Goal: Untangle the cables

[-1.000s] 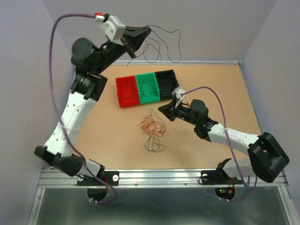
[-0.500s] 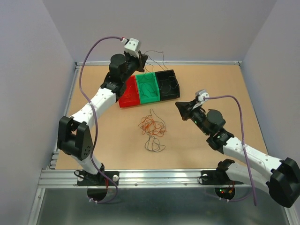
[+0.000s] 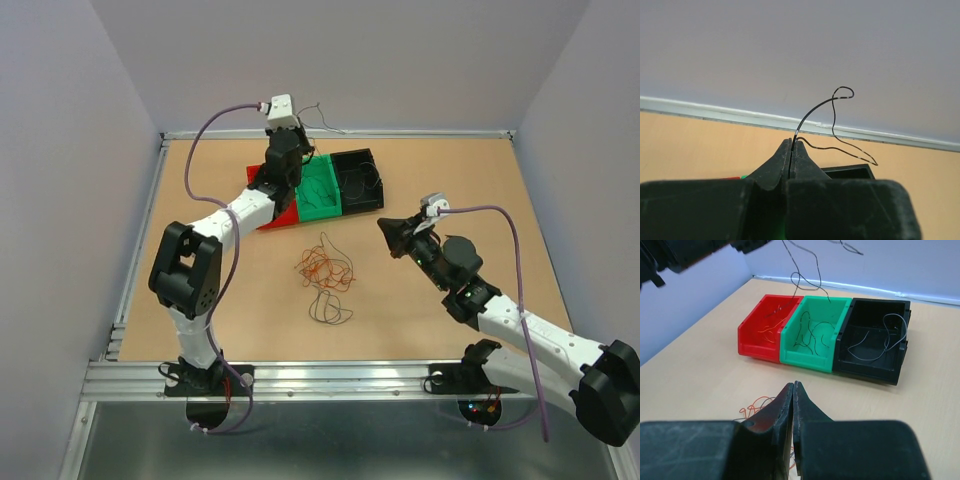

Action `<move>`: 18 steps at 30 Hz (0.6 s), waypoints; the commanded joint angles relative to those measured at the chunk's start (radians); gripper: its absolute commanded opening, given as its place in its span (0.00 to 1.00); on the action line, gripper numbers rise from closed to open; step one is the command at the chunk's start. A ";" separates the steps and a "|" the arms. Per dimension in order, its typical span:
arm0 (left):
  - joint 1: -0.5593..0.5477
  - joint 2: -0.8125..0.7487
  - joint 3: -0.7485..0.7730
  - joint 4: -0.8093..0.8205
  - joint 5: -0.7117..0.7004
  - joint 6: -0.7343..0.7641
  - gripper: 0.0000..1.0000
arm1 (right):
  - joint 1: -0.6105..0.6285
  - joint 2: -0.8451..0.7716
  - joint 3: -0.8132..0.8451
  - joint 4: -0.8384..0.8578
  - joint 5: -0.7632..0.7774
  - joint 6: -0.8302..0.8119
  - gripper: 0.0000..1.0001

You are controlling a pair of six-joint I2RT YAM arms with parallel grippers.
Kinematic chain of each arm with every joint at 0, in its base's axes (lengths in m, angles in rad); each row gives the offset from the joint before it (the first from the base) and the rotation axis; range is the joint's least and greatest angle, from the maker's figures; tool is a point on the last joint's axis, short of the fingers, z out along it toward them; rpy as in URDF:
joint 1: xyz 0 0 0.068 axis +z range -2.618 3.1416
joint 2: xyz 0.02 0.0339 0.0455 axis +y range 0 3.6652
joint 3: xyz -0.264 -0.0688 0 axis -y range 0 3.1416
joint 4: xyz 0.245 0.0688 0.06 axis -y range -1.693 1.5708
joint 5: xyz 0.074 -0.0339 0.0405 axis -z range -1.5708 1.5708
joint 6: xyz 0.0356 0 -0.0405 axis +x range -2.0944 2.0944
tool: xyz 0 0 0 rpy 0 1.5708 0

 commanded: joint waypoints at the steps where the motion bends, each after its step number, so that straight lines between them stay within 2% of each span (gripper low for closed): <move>1: -0.027 0.019 -0.098 0.298 -0.193 0.003 0.00 | 0.001 -0.004 -0.014 0.021 0.009 0.008 0.07; 3: -0.053 0.037 -0.176 0.416 -0.286 0.035 0.00 | 0.000 -0.006 -0.014 0.021 0.007 0.010 0.07; 4: -0.064 0.060 -0.201 0.539 -0.328 0.078 0.00 | 0.001 -0.006 -0.015 0.021 0.006 0.008 0.07; 9: -0.108 0.154 -0.305 0.932 -0.494 0.297 0.00 | 0.001 -0.012 -0.017 0.020 -0.005 0.010 0.07; 15: -0.140 0.238 -0.358 1.155 -0.526 0.447 0.00 | 0.001 -0.003 -0.014 0.020 -0.010 0.010 0.07; 18: -0.153 0.238 -0.341 1.079 -0.517 0.439 0.00 | 0.000 -0.003 -0.014 0.020 -0.011 0.010 0.07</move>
